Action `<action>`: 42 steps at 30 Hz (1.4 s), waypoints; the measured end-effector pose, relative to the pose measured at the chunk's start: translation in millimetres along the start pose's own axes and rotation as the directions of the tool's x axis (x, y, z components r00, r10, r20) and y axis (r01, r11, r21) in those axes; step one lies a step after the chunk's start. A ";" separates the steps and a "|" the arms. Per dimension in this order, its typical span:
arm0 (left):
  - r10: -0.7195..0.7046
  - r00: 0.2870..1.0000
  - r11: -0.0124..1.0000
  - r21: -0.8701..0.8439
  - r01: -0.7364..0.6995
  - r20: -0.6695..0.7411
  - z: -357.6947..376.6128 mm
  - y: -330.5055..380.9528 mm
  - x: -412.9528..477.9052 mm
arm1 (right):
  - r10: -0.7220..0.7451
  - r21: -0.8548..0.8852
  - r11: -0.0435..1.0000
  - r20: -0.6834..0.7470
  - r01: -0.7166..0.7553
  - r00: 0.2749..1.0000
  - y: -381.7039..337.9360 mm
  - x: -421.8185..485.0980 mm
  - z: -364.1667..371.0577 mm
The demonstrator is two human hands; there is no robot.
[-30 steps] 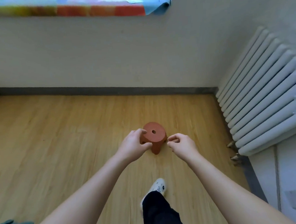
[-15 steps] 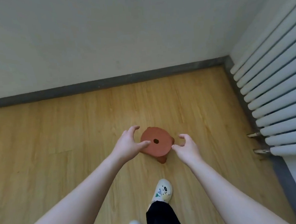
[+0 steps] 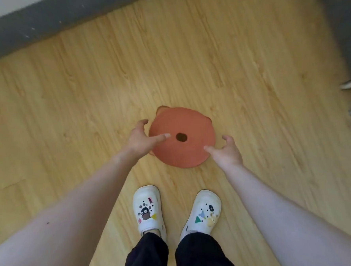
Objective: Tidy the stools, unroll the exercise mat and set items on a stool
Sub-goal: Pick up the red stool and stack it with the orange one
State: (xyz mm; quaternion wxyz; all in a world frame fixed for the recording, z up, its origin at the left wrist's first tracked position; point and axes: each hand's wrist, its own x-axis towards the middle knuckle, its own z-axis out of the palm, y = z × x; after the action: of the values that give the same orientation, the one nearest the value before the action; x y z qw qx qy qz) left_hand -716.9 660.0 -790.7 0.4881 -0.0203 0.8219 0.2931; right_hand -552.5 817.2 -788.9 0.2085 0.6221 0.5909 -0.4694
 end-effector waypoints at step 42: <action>0.426 0.871 0.867 0.162 -0.471 0.246 -34.1 251.7 -356.3 | 0.073 0.783 0.581 -0.323 0.223 0.944 3.6 -356.7 -245.0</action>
State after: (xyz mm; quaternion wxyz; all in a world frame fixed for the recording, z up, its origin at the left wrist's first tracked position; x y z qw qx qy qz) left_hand -638.0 761.1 -372.3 0.4862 0.2551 0.7769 0.3083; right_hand -416.9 823.5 -378.0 -0.2173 0.6896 0.3632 -0.5876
